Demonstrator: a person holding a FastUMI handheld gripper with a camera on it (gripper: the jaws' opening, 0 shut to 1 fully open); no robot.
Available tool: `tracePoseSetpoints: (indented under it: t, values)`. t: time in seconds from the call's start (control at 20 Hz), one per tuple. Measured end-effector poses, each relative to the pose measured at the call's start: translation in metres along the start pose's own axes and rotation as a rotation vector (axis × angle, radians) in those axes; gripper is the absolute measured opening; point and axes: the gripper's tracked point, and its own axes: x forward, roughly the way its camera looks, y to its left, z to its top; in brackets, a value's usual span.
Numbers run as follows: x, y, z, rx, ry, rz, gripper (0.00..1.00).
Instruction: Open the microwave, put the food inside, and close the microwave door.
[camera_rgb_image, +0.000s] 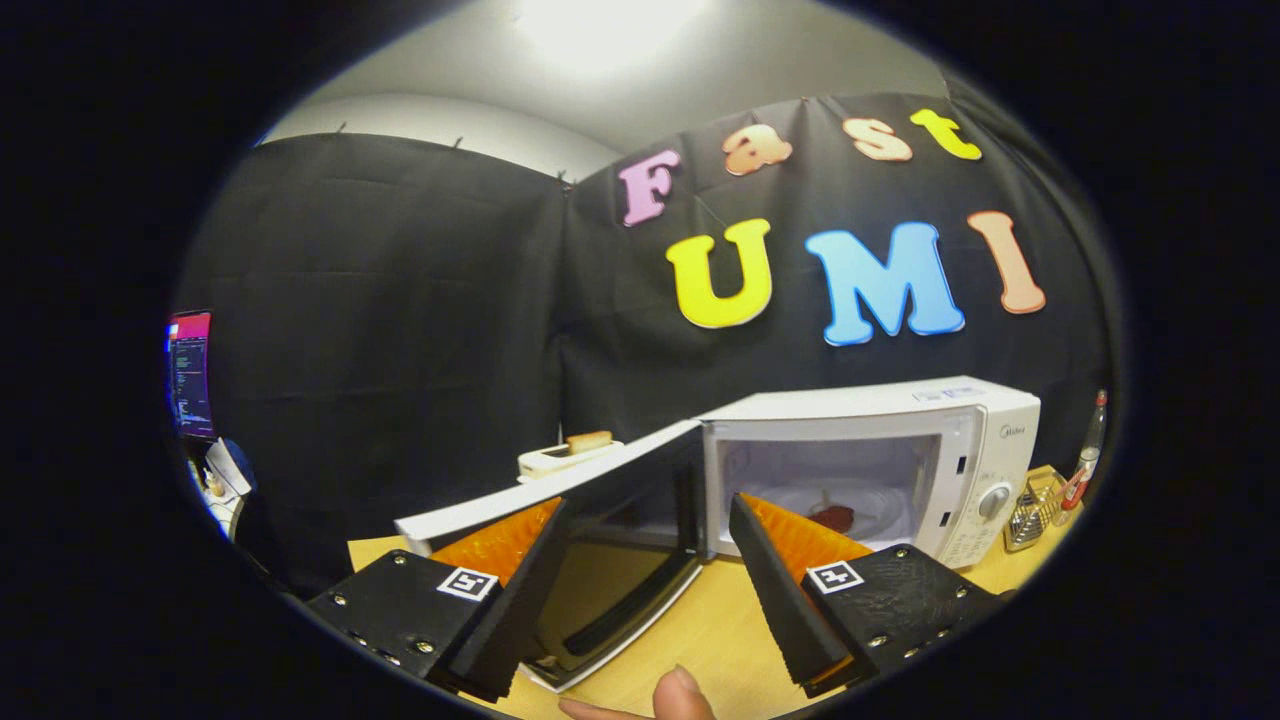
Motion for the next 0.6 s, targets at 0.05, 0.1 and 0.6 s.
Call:
tracePoseSetpoints:
  t: [0.05, 0.1, 0.6]
  values:
    - [-0.006, 0.015, 0.014, 0.004, -0.045, 0.024, 0.97]
    - [-0.013, 0.029, 0.026, 0.01, -0.078, 0.052, 0.97]
    - [0.002, 0.176, -0.039, -0.103, 0.062, 0.287, 0.97]
